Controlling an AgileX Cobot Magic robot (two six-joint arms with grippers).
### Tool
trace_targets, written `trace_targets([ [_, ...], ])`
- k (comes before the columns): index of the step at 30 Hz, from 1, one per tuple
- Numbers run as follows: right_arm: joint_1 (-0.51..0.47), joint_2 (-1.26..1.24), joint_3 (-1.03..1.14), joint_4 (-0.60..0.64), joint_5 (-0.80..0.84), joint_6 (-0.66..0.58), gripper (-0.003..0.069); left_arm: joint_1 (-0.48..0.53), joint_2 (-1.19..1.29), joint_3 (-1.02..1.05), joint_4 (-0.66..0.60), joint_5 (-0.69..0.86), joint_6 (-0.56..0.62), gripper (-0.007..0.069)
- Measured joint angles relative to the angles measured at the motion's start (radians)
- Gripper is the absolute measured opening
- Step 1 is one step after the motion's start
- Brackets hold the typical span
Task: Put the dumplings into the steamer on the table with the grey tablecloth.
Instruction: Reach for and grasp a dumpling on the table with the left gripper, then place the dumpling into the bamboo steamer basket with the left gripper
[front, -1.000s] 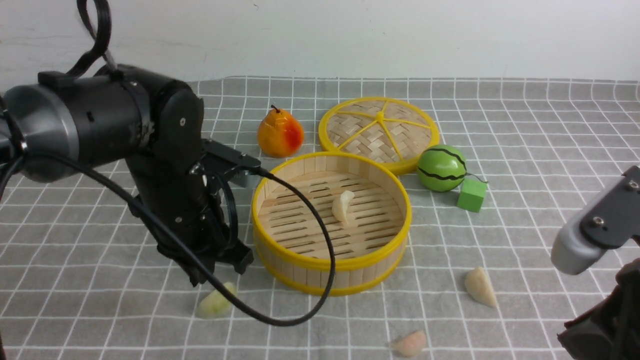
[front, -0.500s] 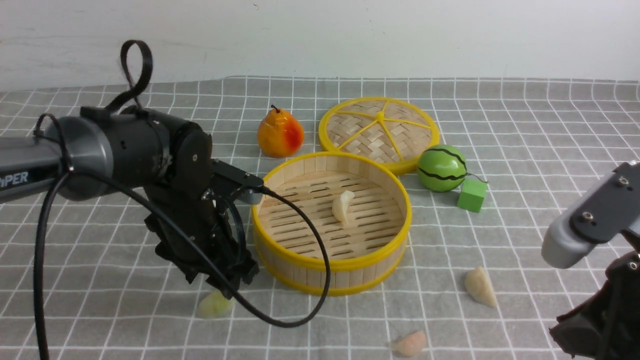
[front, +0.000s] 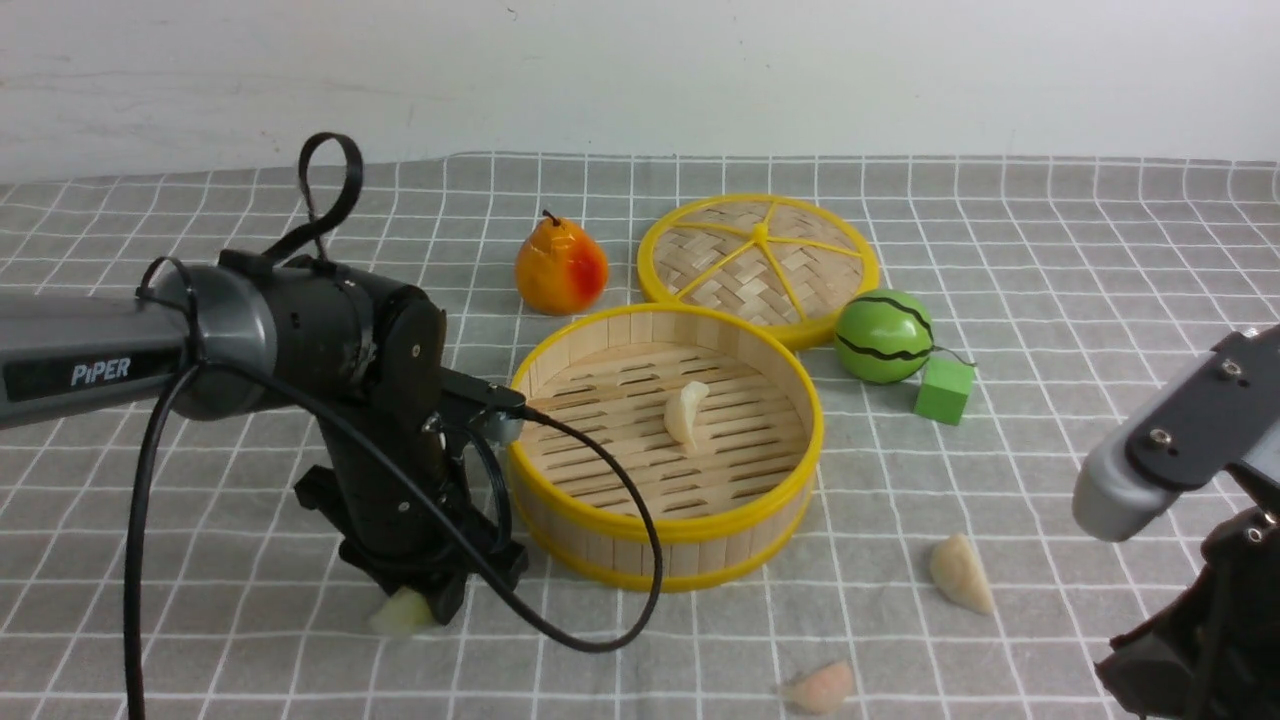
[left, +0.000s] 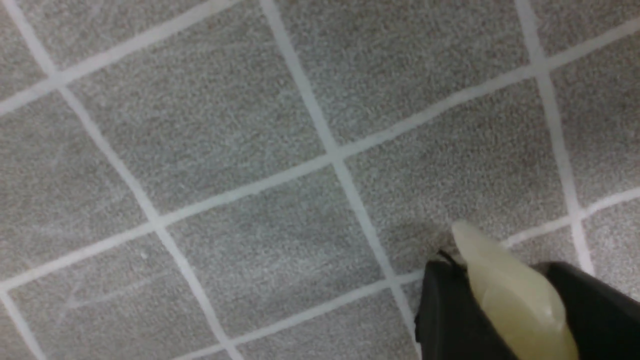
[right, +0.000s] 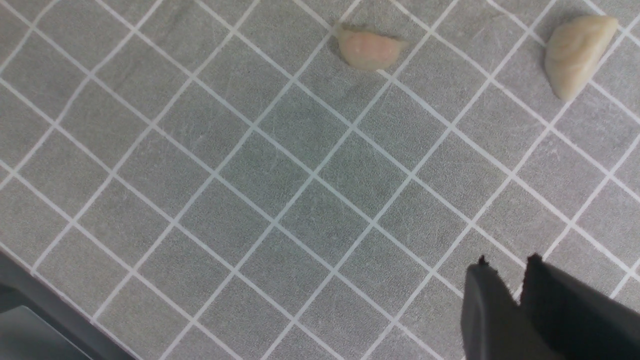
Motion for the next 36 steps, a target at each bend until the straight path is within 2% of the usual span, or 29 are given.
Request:
trace_targets([
  [6, 0.000, 0.000, 0.000, 0.000, 0.000, 0.000, 0.0114, 0.000, -0.077, -0.087, -0.056, 0.106, 0.000, 0.0227],
  [13, 0.000, 0.003, 0.000, 0.000, -0.032, 0.000, 0.0114, 0.000, -0.108, -0.354, -0.207, 0.168, 0.000, 0.0227],
  [16, 0.000, 0.010, 0.000, 0.000, -0.039, 0.000, 0.0114, -0.001, -0.037, -0.471, -0.258, 0.165, -0.007, 0.0227],
  [22, 0.000, 0.031, 0.000, 0.000, -0.039, 0.000, 0.0116, -0.001, 0.156, -0.595, -0.270, 0.089, -0.056, 0.0227],
  [29, 0.000, 0.040, 0.000, 0.000, -0.027, 0.000, 0.0121, -0.001, 0.279, -0.629, -0.250, 0.032, -0.072, 0.0227],
  [32, 0.000, 0.042, 0.000, 0.000, -0.034, 0.000, 0.0126, -0.001, 0.301, -0.630, -0.230, 0.016, -0.073, 0.0285],
  [36, 0.000, 0.042, 0.000, -0.001, -0.054, 0.000, 0.0128, -0.001, 0.293, -0.640, -0.219, 0.018, -0.075, 0.0409],
])
